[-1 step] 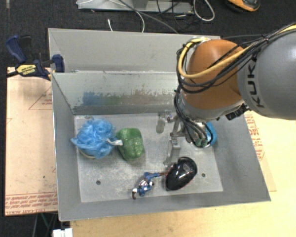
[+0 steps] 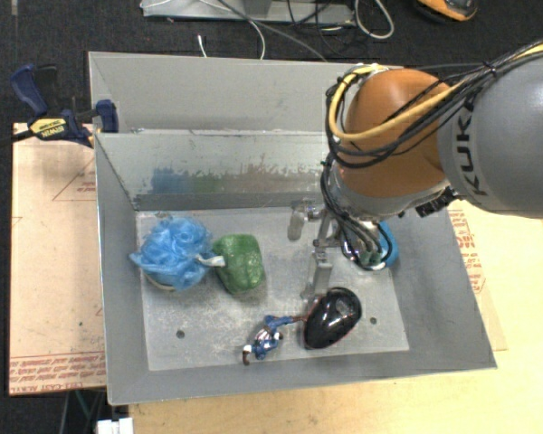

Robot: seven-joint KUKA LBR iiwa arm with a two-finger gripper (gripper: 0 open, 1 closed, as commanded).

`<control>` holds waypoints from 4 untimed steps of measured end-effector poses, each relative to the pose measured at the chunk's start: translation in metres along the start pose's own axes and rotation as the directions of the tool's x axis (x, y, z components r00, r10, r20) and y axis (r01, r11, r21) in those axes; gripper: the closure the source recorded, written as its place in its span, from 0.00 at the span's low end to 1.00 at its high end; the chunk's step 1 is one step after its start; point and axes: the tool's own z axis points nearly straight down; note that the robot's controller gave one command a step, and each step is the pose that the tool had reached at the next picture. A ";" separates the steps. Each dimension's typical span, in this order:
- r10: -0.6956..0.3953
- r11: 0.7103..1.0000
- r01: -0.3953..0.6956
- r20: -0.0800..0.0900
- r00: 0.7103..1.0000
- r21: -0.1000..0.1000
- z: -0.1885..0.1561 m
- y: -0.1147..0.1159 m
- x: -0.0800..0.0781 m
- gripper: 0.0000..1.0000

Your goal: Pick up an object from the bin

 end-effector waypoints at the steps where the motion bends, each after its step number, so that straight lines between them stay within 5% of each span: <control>1: -0.274 0.962 0.274 0.000 0.962 -0.001 0.083 -0.046 0.036 0.00; 2: -0.354 0.935 0.354 0.005 0.935 0.001 0.071 -0.122 0.063 0.00; 3: -0.758 0.652 0.758 0.003 0.652 -0.006 0.077 -0.086 0.026 0.00; 4: -0.711 0.703 0.711 0.007 0.703 0.000 0.143 -0.058 0.032 0.00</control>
Offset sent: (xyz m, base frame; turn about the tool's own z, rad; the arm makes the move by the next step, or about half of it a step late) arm -0.0632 -0.1209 -0.0711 -0.3670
